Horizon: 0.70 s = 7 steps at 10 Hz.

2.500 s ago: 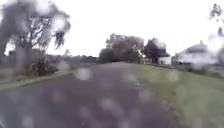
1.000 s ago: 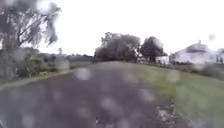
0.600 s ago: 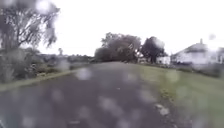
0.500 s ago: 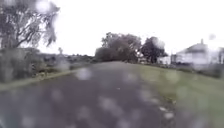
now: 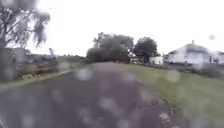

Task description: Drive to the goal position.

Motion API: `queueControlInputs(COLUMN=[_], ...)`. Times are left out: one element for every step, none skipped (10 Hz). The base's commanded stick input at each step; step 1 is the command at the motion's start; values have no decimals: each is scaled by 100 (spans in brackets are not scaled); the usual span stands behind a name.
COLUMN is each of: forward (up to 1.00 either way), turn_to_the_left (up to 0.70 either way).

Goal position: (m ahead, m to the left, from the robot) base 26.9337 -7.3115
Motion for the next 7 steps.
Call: queueControlInputs(forward=[100,100,100,100,100,100,100], turn_to_the_left=[0,0,0,0,0,0,0])
